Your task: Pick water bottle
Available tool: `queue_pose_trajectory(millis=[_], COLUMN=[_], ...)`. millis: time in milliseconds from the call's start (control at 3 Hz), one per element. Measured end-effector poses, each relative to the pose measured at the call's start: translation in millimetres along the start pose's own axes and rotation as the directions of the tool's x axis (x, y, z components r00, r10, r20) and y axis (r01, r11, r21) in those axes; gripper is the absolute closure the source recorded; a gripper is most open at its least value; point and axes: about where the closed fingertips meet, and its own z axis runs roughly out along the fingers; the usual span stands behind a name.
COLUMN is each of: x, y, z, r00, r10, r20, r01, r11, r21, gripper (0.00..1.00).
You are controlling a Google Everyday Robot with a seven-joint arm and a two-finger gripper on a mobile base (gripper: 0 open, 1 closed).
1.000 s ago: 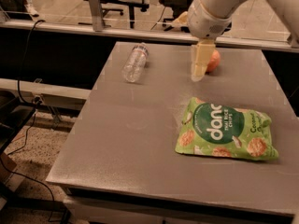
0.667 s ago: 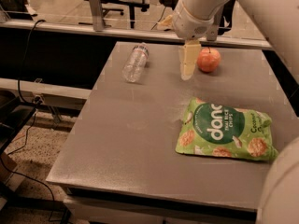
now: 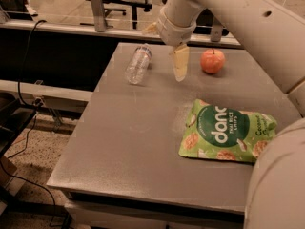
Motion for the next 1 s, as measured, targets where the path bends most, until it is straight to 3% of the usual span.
queue_pose_trajectory(millis=[333, 667, 1000], x=[-6.8, -12.5, -13.8], y=[-11.4, -23.8, -34.0], z=[15.3, 24.8, 33.4], r00=[0.987, 0.957, 0.914], r10=[-0.154, -0.283, -0.4], r20=[-0.037, -0.062, -0.074], r01=[0.154, 0.281, 0.393], r11=[0.9881, 0.9588, 0.9149], r21=[-0.008, -0.038, -0.091], gripper=[0.0, 0.0, 0.0])
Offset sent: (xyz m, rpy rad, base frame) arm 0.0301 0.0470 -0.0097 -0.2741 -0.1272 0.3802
